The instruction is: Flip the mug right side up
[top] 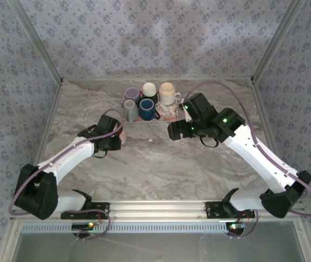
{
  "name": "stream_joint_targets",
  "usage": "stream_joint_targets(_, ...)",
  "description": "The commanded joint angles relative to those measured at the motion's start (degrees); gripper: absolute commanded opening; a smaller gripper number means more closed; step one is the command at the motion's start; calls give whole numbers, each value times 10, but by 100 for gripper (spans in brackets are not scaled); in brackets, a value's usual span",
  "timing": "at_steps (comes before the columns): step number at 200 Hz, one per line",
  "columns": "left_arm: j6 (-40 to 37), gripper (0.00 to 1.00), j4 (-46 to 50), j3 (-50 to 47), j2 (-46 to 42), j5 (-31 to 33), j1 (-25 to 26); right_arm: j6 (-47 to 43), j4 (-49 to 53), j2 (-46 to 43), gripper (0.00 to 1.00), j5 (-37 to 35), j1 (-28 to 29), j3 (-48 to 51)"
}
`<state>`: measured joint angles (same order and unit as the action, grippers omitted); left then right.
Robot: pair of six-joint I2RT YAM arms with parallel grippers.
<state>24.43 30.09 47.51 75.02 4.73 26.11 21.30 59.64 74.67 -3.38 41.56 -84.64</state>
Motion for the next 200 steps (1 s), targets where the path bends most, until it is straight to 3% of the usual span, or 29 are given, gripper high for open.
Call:
stream_joint_targets(1, -10, 0, -30, 37, 14, 3, 7, -6, 21, 2, 91, -14, 1, -11)
stream_joint_targets(81, 31, 1, -8, 46, 28, 49, 54, 3, 16, -4, 91, -24, 1, 4)
stream_joint_targets(114, 46, 12, 0, 46, 29, 64, 54, 1, 16, -1, 92, -28, 0, 1)
stream_joint_targets(139, 46, 31, 9, 56, 25, 66, 56, -4, 21, 0, 92, -34, 0, 2)
stream_joint_targets(200, 47, 52, 23, 57, -13, 65, 58, -25, 33, -15, 93, -35, -16, 2)
